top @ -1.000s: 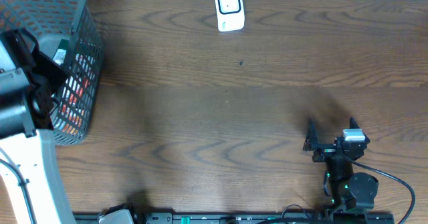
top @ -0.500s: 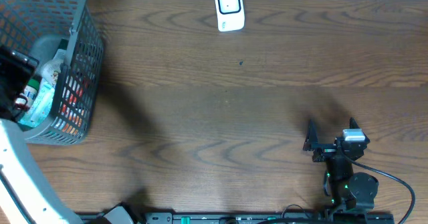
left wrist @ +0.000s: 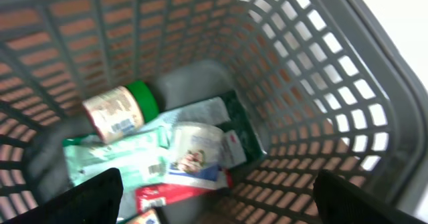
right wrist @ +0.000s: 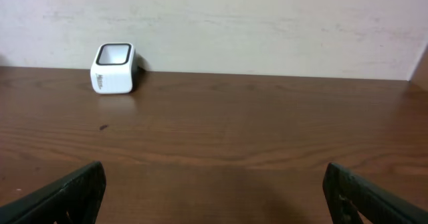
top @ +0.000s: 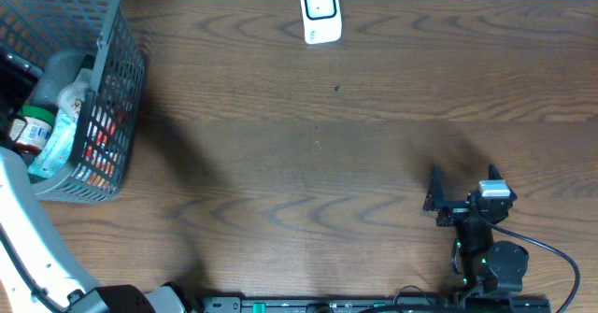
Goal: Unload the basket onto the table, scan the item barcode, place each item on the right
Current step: 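Move the left gripper up and over into the grey basket, then lower the left gripper and grasp the white PREMIER tub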
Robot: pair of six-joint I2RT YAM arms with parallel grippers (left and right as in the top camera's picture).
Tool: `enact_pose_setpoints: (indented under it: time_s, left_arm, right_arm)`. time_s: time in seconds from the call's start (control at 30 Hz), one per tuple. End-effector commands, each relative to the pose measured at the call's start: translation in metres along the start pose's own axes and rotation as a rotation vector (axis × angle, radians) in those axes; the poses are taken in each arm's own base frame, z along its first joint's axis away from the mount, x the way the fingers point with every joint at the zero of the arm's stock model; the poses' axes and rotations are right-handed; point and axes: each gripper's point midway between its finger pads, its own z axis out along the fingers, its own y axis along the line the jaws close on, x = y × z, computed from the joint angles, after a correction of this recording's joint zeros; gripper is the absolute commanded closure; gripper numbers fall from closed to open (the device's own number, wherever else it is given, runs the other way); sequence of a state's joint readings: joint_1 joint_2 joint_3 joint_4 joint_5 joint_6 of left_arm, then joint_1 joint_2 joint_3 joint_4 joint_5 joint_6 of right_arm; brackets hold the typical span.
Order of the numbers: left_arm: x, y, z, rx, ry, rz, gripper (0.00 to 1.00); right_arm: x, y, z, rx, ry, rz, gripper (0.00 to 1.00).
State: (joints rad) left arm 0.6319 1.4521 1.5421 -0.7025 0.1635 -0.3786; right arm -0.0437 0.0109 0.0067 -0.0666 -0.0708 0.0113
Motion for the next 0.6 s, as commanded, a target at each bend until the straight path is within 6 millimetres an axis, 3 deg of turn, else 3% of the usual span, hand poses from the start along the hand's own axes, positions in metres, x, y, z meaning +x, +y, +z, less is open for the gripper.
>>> enact_pose_setpoints:
  time_s: [0.0,0.2,0.57]
  left_arm:
    - [-0.019,0.017,-0.005,-0.112,-0.083,0.027,0.07]
    - [-0.027,0.016,-0.004,-0.115,-0.115,0.062,0.07]
    - [-0.015,0.024,0.017,-0.142,-0.048,0.109,0.07]
  right_arm:
    - [0.000,-0.002,0.000,0.011,-0.001,0.011,0.01]
    - [0.000,-0.002,0.000,0.011,-0.001,0.011,0.01]
    - [0.000,-0.002,0.000,0.011,-0.001,0.011,0.01]
